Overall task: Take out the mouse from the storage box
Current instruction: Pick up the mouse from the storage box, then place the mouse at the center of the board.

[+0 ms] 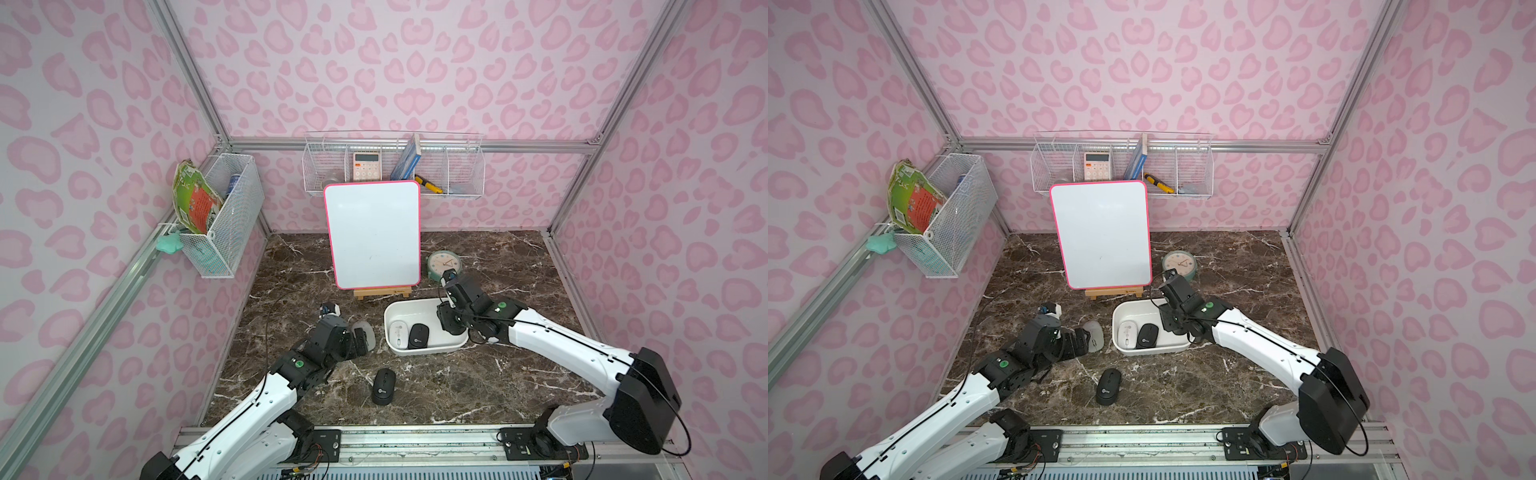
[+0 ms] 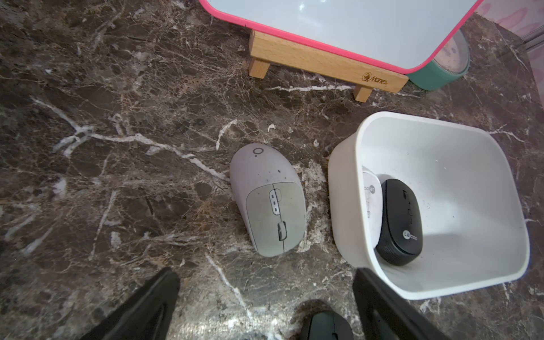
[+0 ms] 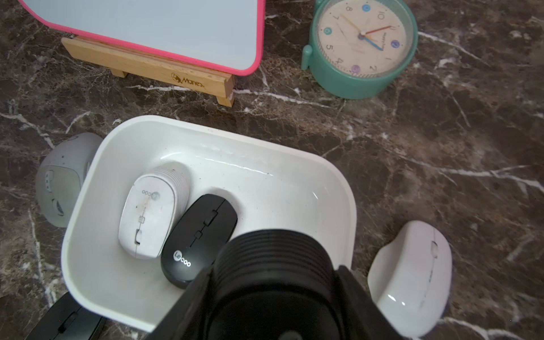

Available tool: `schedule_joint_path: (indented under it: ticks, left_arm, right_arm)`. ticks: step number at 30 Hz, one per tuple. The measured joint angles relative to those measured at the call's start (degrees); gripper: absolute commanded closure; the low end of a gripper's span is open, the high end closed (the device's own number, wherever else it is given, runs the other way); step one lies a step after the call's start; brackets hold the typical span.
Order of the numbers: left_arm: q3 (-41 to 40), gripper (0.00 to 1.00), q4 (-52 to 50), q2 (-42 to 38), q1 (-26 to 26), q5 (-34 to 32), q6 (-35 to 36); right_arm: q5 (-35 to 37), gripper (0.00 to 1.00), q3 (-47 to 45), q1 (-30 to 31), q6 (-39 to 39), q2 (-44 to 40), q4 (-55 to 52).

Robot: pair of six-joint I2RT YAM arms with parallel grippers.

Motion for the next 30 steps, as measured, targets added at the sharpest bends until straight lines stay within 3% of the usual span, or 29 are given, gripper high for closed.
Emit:
schedule_joint_path:
  ticks: [15,24,30]
  left_arm:
    - [3.2,0.03,0.2,5.5,0.0,2.4,-0.2]
    - [4.3,0.03,1.6,7.1,0.0,3.8,-0.2]
    - [5.7,0.03,1.7,8.9,-0.1,5.2,-0.2]
  right_arm:
    - [-0.4,0.59,-15.8,2.5,14.9,-24.7,-9.2]
    - [-3.0,0.59,-28.6,1.8,26.8,-28.7,-7.1]
    - [-3.1,0.59,-33.6,1.2,30.9,-26.9,-2.6]
